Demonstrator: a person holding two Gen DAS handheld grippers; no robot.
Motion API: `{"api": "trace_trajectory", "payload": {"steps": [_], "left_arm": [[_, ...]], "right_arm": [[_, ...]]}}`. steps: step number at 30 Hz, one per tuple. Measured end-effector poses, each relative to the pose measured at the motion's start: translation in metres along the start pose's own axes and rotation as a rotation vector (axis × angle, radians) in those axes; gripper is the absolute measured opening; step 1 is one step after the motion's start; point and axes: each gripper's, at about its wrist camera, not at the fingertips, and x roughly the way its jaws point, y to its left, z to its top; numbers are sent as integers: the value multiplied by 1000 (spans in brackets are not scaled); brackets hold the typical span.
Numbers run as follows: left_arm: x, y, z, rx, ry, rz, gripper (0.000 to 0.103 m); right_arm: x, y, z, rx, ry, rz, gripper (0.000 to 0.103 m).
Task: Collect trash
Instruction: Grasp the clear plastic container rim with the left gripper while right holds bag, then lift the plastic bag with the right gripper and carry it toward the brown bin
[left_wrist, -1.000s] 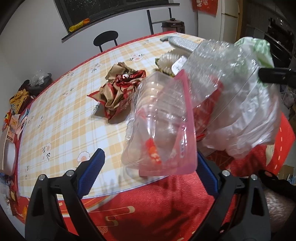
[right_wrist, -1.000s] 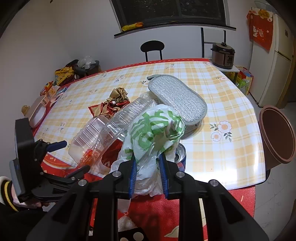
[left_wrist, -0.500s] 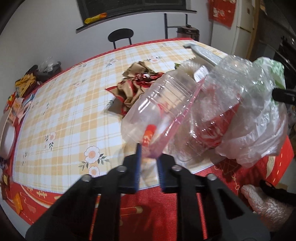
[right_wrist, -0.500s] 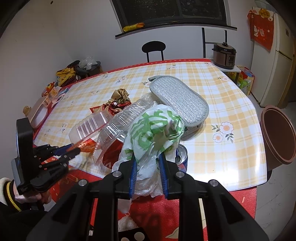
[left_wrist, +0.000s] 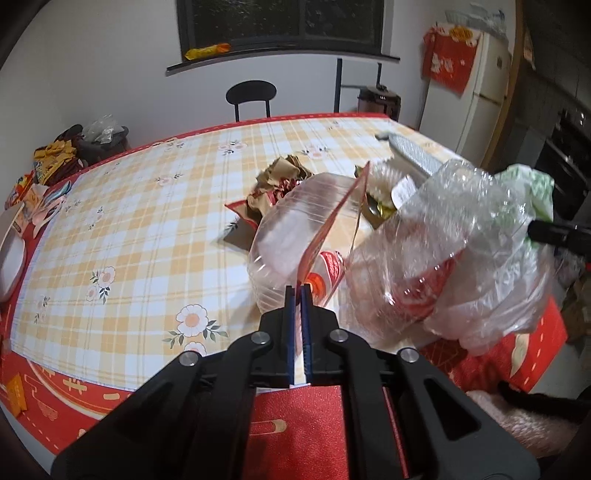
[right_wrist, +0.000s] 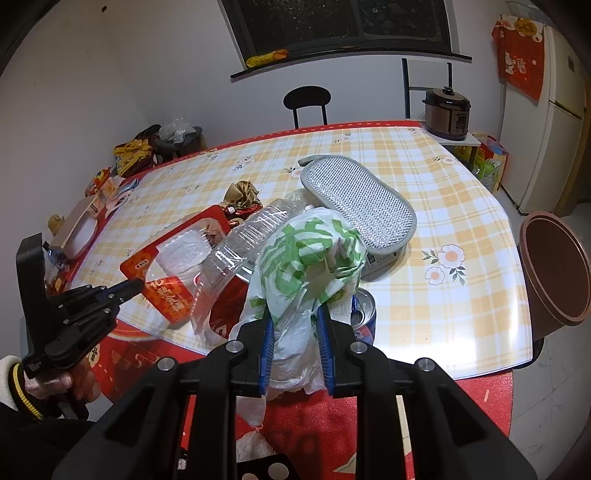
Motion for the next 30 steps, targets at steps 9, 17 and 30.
{"api": "trace_trajectory", "payload": {"steps": [9,17,30], "left_arm": [[-25,17,11,-39,-85,30,7],[-48,19,18,-4,-157,41,7],[-60,29,28,-4,-216,15,6]], "right_arm": [[-12,-2,1,9,-43,-6,15],[-25,0,3,12,-78,-47,13],[-52,-4,8,21,-134,-172,12]]}}
